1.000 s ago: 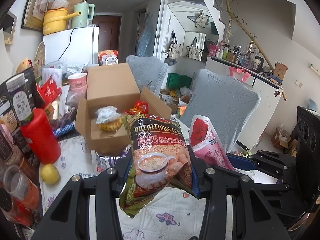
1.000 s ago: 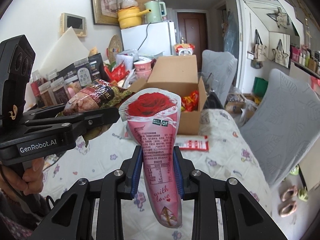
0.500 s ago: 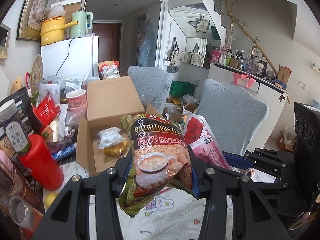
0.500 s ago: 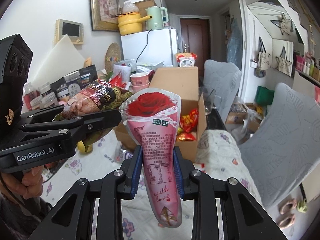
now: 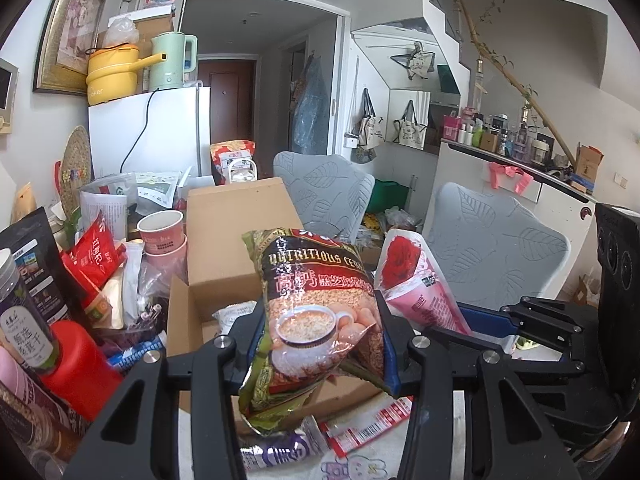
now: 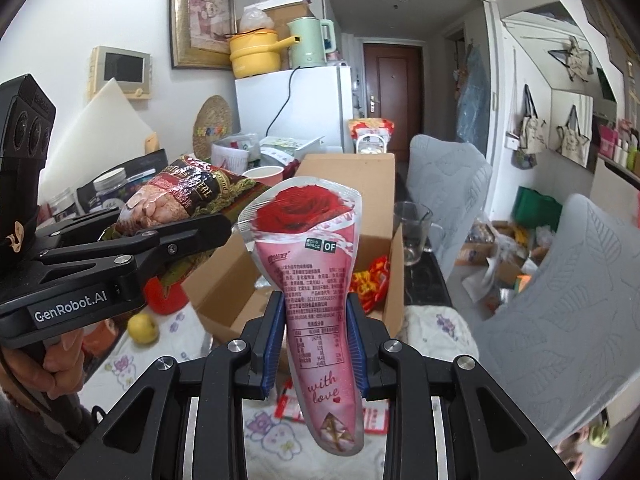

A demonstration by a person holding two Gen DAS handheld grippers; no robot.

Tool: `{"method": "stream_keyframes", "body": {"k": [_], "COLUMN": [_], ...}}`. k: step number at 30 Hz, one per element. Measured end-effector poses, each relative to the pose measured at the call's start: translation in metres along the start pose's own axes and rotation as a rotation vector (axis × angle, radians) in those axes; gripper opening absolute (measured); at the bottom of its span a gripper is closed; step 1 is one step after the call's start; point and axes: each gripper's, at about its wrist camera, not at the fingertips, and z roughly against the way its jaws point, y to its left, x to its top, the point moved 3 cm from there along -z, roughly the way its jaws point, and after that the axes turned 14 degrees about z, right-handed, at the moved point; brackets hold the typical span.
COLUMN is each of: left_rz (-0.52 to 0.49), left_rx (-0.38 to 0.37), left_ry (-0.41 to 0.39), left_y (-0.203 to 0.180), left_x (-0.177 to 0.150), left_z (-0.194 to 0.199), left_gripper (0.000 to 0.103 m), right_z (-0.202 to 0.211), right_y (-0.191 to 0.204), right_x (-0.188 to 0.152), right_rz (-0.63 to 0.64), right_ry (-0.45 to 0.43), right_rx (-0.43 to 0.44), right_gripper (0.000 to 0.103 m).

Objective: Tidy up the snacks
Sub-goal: 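Carry the cereal bag in the left tool while the right tool carries the pink packet to the box, then lower both packets into the box and open both tools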

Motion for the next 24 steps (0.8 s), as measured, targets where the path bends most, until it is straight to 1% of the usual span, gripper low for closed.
{"method": "stream_keyframes", "body": {"k": [5, 10, 16, 22, 24], "left_rz": [0.023, 0.039, 0.061, 0.072, 0.079], "left_rx": [0.05, 0.099, 0.134, 0.185, 0.189], "left_ry": [-0.023, -0.032, -0.001, 0.049, 0.067], "left_y": [0.014, 0.029, 0.049, 0.067, 0.072], "left_x": [0.012, 0.021, 0.022, 0.014, 0.01], "left_z": [-0.027, -0.054, -0.084, -0.117, -0.125], "left_gripper": [0.045, 0.045, 0.045, 0.045, 0.045], "right_z": [-0.025, -0.05, -0.088, -0.123, -0.132], "right_y": [-0.013, -0.022, -0.025, -0.029, -0.031], "right_x": [0.011, 0.017, 0.018, 0.011, 0.009], "right_rz": [-0.006, -0.014, -0.036, -0.061, -0.069], "right_ry": [0.001, 0.006, 0.037, 0.088, 0.101], "right_rx": [-0.027, -0.023, 0.015, 0.059, 0.065], "right_gripper": [0.029, 0.029, 0.029, 0.029, 0.029]}}
